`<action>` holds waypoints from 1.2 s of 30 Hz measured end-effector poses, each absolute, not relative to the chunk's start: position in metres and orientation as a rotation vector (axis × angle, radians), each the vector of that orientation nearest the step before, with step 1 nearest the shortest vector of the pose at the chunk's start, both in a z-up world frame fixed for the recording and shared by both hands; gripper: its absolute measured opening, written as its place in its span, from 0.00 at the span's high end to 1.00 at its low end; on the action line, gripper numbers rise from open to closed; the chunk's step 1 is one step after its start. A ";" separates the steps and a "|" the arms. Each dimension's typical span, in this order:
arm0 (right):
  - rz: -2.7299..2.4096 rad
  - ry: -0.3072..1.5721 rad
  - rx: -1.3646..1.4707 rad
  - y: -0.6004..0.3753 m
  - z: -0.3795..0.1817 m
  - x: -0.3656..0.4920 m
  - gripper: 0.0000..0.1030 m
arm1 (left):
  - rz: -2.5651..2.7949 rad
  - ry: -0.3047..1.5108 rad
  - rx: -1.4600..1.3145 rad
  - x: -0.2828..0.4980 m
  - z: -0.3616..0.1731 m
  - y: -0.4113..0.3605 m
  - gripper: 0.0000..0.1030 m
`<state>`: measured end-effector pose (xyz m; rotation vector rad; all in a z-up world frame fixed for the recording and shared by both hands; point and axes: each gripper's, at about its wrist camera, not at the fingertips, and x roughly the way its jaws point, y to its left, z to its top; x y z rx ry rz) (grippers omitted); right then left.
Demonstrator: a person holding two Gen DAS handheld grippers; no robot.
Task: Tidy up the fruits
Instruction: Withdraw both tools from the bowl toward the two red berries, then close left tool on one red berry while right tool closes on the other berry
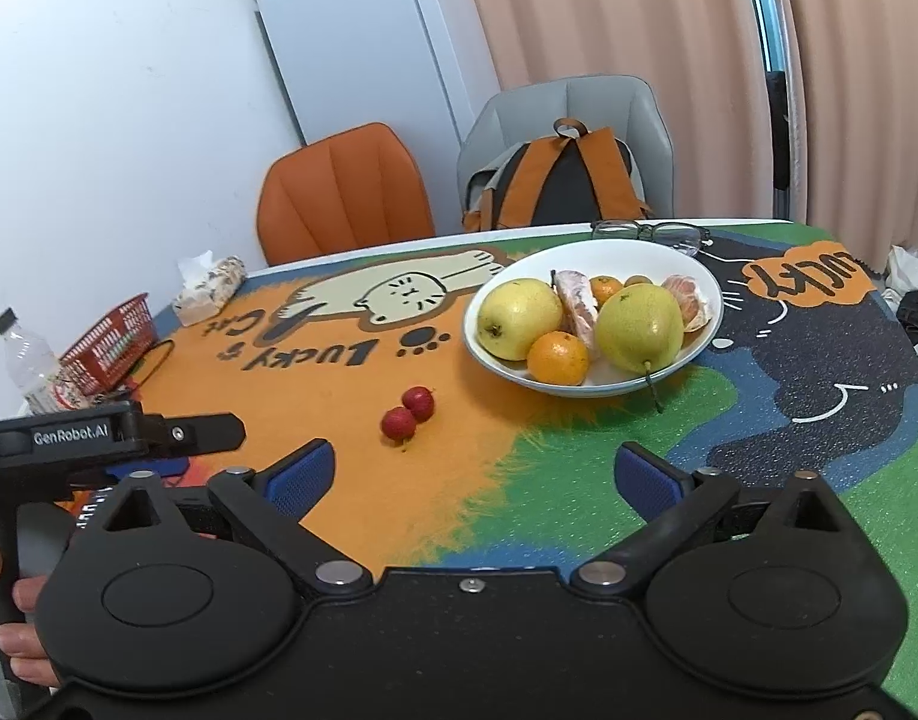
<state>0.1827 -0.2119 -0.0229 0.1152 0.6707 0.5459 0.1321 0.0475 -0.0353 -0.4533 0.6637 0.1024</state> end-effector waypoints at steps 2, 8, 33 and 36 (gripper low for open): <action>0.550 0.676 0.123 -0.212 -0.025 0.187 0.07 | 0.102 0.657 -0.457 0.136 -0.036 0.047 0.15; 0.541 0.687 0.150 -0.214 -0.031 0.202 0.14 | 0.102 0.650 -0.462 0.153 -0.040 0.044 0.20; 0.547 0.773 0.198 -0.210 -0.056 0.258 0.45 | 0.066 0.775 -0.493 0.231 -0.075 0.027 0.53; 0.552 0.780 0.197 -0.208 -0.058 0.262 0.45 | 0.065 0.786 -0.492 0.239 -0.079 0.027 0.55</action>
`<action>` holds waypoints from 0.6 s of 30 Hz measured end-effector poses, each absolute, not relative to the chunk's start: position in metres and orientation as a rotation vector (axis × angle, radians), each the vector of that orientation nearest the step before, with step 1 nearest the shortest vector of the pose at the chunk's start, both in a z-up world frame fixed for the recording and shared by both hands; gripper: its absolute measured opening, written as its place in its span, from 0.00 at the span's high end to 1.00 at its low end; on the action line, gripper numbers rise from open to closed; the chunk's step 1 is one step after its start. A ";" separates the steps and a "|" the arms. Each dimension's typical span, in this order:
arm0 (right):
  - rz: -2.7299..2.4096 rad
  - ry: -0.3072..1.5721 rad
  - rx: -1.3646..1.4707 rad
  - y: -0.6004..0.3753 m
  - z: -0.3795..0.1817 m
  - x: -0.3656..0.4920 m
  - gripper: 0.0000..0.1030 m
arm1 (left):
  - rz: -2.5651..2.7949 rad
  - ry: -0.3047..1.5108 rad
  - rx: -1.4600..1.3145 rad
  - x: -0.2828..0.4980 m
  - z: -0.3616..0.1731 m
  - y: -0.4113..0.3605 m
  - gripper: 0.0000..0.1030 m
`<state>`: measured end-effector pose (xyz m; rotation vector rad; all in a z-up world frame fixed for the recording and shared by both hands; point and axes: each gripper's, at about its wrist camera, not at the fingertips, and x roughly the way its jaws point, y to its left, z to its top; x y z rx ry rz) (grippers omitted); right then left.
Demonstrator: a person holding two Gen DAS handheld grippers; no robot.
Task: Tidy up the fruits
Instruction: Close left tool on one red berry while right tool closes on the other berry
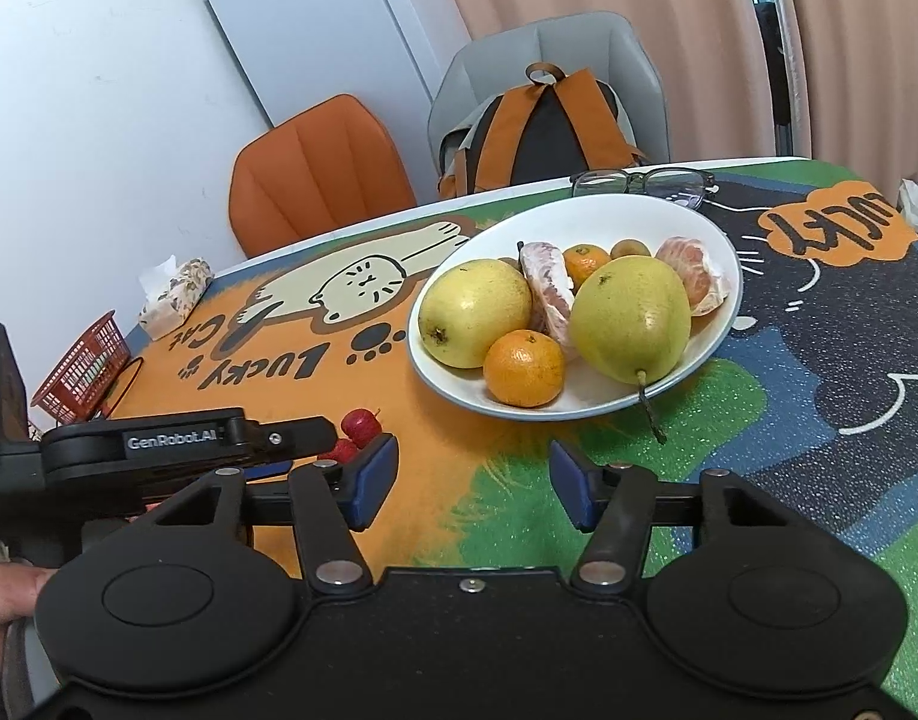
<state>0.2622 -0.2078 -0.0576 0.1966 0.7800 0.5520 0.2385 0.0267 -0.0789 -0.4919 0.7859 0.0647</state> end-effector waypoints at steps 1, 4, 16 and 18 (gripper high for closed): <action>0.554 0.783 0.197 -0.207 -0.058 0.264 0.45 | 0.065 0.790 -0.493 0.241 -0.080 0.027 0.56; 0.558 0.793 0.199 -0.204 -0.060 0.269 0.45 | 0.062 0.803 -0.494 0.247 -0.086 0.028 0.64; 0.605 0.841 0.173 -0.167 -0.070 0.285 0.46 | 0.045 0.815 -0.501 0.243 -0.087 0.043 0.78; 0.607 0.845 0.160 -0.159 -0.071 0.287 0.46 | 0.047 0.809 -0.504 0.242 -0.084 0.048 0.78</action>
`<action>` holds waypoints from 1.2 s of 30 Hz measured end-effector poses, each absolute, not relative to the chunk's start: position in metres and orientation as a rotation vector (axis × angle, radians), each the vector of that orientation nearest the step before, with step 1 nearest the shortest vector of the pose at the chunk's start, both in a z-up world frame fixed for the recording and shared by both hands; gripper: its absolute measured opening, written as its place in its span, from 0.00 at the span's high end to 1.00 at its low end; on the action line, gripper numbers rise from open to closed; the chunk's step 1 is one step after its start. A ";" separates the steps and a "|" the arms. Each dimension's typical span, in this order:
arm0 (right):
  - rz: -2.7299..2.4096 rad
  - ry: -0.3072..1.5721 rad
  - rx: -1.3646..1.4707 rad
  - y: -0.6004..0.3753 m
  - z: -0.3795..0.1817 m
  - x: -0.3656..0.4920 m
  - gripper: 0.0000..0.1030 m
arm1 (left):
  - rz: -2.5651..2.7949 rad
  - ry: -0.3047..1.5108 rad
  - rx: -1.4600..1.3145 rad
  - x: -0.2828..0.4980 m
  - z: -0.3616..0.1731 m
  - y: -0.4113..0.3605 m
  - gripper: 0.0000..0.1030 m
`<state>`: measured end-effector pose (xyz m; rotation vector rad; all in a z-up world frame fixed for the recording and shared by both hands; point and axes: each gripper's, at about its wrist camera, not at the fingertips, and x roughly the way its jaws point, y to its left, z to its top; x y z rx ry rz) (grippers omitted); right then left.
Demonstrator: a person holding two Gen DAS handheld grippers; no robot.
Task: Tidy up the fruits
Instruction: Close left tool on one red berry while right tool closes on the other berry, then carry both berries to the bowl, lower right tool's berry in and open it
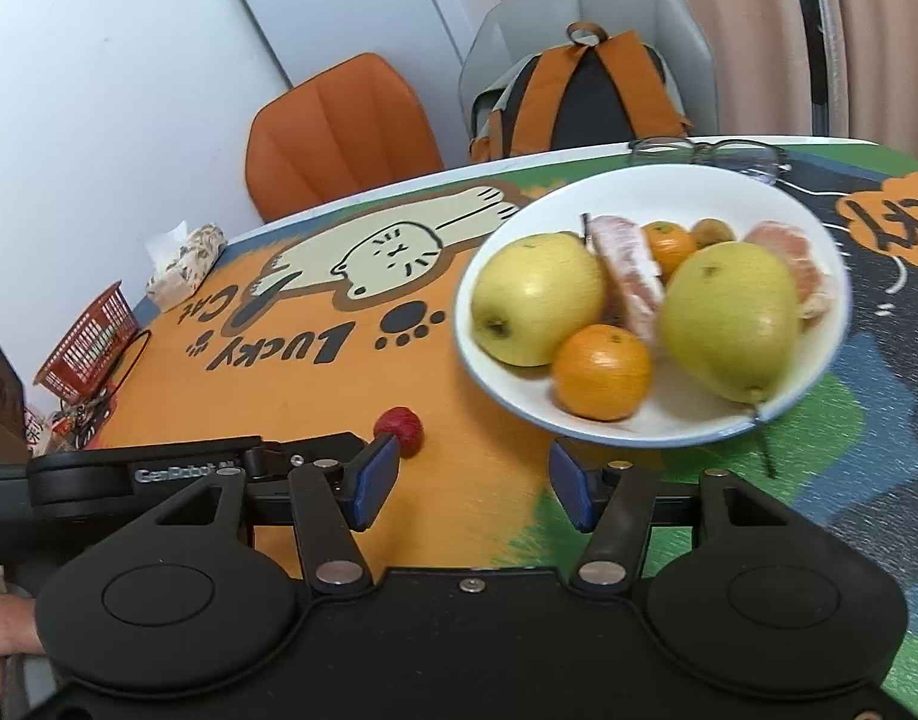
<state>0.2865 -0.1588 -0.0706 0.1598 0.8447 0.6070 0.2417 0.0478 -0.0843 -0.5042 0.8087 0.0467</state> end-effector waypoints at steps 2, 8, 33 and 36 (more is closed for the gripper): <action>0.614 0.850 0.155 -0.151 -0.071 0.288 0.46 | 0.057 0.801 -0.507 0.240 -0.083 0.054 0.78; 0.629 0.859 0.132 -0.130 -0.071 0.293 0.46 | 0.089 0.788 -0.529 0.236 -0.082 0.075 0.78; 0.658 0.798 0.170 -0.129 -0.045 0.300 0.77 | 0.104 0.713 -0.519 0.230 -0.054 0.093 0.78; 0.643 0.780 0.174 -0.140 -0.040 0.300 0.76 | 0.091 0.709 -0.514 0.233 -0.050 0.086 0.78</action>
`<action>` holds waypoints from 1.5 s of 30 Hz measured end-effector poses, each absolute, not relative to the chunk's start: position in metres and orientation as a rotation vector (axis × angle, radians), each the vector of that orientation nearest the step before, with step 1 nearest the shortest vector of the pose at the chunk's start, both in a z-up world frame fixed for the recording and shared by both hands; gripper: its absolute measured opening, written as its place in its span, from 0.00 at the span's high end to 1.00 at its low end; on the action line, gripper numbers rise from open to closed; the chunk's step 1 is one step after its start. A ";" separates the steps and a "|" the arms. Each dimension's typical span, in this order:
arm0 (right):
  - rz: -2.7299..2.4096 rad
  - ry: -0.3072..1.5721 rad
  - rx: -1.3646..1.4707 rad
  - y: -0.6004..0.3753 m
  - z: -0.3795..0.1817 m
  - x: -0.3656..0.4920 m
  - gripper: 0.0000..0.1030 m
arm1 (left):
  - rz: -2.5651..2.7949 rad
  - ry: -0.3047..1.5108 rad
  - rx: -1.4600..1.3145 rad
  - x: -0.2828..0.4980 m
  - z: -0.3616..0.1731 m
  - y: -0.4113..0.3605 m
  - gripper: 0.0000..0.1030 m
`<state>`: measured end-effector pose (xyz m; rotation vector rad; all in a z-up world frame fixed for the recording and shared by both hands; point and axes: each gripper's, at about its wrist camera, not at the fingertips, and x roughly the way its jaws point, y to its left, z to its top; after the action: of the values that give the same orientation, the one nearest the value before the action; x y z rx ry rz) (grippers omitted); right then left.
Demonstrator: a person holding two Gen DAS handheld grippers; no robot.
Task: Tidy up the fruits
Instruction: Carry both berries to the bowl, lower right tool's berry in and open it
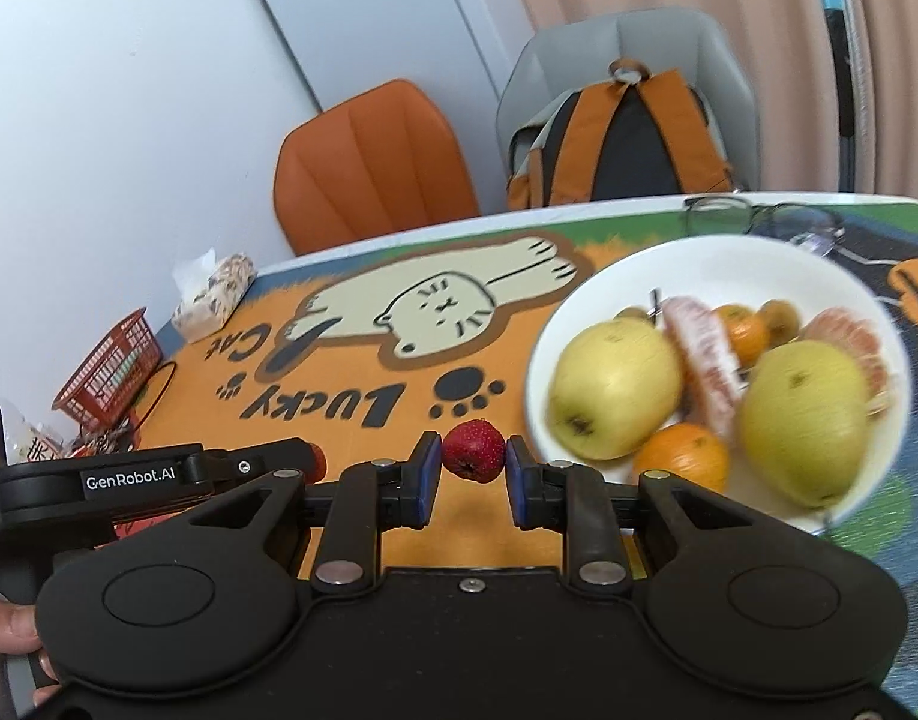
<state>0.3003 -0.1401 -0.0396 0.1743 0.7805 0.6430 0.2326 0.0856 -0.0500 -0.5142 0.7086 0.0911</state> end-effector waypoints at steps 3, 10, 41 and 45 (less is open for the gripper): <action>0.631 0.761 0.188 -0.151 -0.035 0.301 0.76 | 0.080 0.702 -0.502 0.234 -0.046 0.078 0.78; 0.589 0.724 0.217 -0.180 -0.024 0.306 0.76 | 0.061 0.684 -0.484 0.240 -0.036 0.064 0.78; 0.457 0.684 0.201 -0.228 -0.019 0.372 0.76 | -0.005 0.664 -0.388 0.314 -0.011 0.023 0.78; 0.453 0.703 0.225 -0.233 -0.027 0.382 0.76 | -0.012 0.678 -0.373 0.329 -0.014 0.017 0.78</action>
<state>0.3823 -0.2329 -0.0274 0.2246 0.7029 0.4534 0.3288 0.0166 -0.0141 -0.3727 0.6778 -0.0119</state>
